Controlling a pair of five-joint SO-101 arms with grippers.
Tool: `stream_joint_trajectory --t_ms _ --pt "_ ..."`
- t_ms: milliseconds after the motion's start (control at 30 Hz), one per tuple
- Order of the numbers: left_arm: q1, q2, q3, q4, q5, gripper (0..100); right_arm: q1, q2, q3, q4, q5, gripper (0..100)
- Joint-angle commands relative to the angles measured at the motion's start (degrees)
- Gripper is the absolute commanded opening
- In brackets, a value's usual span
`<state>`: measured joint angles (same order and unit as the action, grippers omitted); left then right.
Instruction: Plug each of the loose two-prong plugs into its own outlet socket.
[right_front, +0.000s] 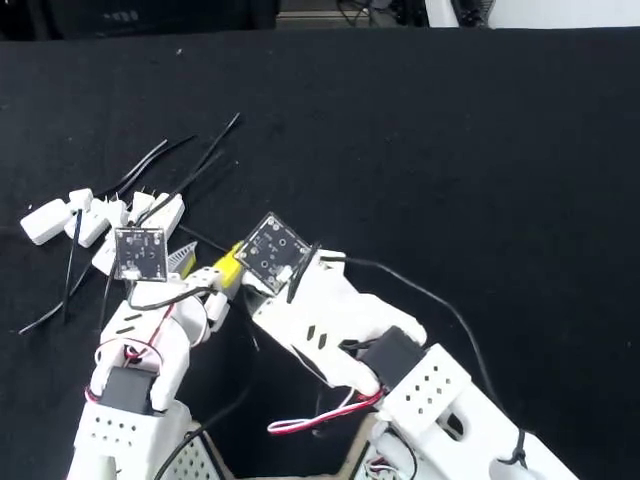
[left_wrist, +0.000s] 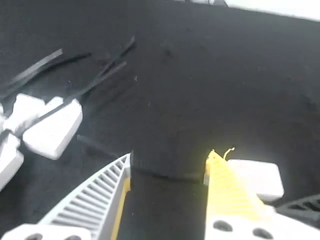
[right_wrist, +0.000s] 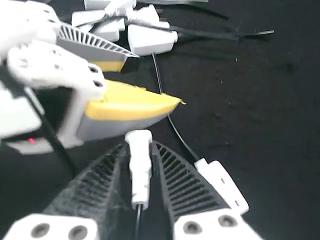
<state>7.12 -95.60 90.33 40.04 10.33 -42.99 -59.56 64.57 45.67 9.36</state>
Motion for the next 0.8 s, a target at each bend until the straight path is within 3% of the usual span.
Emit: stream_joint_trajectory --t_ms 0,267,433,600,767 --pt "-1.7 0.1 -4.4 0.2 0.3 24 4.1 0.1 -0.7 3.8 2.0 1.1" --pt "-6.5 0.5 -4.1 1.3 2.6 24 17.2 0.2 -0.9 7.9 5.1 1.1" --pt "-6.8 0.6 -4.6 3.8 2.5 24 17.9 4.9 -2.4 10.7 4.8 1.1" --pt "-6.5 1.9 -4.8 3.9 -1.1 24 18.1 18.7 -9.2 12.4 3.8 1.1" --pt "-6.5 12.5 -10.0 3.3 -1.3 24 18.0 29.8 -18.5 18.8 1.1 1.1"
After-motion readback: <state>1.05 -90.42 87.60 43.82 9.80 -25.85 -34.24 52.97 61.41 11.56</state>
